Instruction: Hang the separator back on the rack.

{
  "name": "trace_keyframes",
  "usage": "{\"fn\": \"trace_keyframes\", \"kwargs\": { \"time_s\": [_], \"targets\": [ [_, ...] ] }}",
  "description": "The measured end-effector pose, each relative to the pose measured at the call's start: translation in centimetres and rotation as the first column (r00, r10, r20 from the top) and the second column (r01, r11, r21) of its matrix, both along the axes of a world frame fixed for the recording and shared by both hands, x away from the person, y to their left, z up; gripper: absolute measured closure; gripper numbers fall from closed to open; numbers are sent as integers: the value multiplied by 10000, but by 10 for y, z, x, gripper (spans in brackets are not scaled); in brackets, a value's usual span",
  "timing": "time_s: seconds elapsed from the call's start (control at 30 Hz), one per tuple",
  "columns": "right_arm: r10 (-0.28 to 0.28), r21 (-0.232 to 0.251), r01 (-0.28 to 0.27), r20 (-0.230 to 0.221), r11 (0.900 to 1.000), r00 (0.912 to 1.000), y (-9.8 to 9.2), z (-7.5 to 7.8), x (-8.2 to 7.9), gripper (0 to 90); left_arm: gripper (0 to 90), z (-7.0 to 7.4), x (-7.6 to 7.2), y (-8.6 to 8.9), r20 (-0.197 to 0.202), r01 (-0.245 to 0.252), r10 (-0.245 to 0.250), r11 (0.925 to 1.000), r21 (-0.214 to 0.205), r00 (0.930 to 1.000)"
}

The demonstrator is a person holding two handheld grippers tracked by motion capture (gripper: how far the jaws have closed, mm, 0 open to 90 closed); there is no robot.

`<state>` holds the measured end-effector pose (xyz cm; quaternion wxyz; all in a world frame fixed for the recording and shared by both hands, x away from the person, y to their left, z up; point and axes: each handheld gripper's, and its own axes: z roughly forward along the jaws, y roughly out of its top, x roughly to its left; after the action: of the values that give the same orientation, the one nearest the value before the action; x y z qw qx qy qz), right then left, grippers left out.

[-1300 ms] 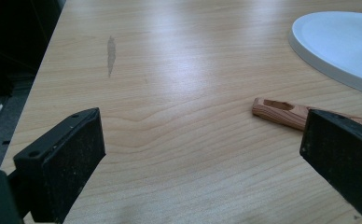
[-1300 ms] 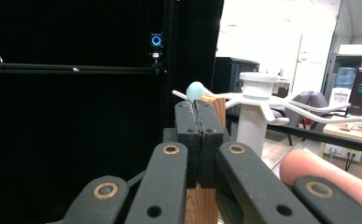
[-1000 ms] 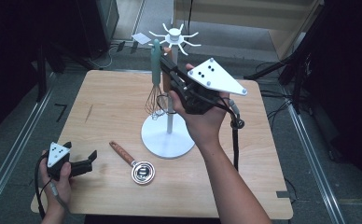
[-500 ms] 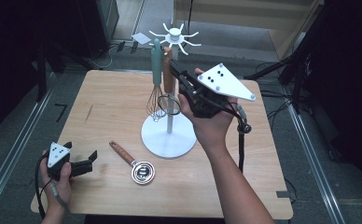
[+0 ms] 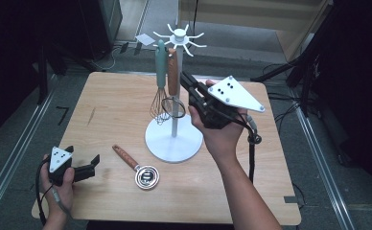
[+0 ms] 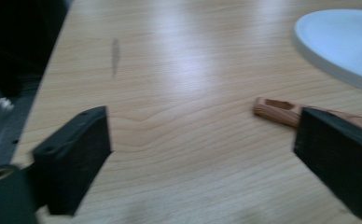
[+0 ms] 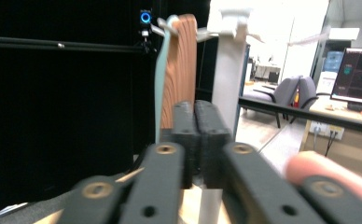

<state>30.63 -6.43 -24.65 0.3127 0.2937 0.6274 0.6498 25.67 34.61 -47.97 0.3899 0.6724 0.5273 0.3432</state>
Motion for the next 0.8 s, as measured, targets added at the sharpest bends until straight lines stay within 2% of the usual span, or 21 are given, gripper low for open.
{"fn": "trace_keyframes", "kwargs": {
  "time_s": [0.17,0.27,0.37,0.43,0.53,0.63,0.7,0.8],
  "targets": [
    [-108,-102,105,-292,9999,9995,-10,-14,-3,789,110,0,0,-5,-110,269,-267,9995,151,9996],
    [-218,-124,213,-422,9997,9989,-17,-22,-4,743,136,3,0,-10,-150,354,-356,9992,-164,9993],
    [-339,-92,334,-623,9994,9975,-24,-31,-7,695,156,4,-1,-19,-208,563,-563,9984,-17,9982],
    [-471,-67,467,-751,9989,9961,-28,-38,-8,685,209,4,-2,-25,-254,594,-592,9982,64,9979],
    [-633,-90,627,-906,9980,9939,-34,-47,-10,642,294,4,-3,-30,-295,687,-688,9976,-42,9972],
    [-735,-137,725,-1026,9973,9920,-39,-56,-11,621,418,4,-4,-31,-429,761,-781,9961,-448,9960],
    [-745,-139,734,-1107,9972,9911,-43,-62,-12,611,507,3,-4,-30,-662,929,-980,9927,-771,9930],
    [-814,-196,795,-1262,9966,9887,-47,-70,-13,593,625,0,-3,-32,-1015,1092,-1198,9886,-1035,9876]
  ]
}}
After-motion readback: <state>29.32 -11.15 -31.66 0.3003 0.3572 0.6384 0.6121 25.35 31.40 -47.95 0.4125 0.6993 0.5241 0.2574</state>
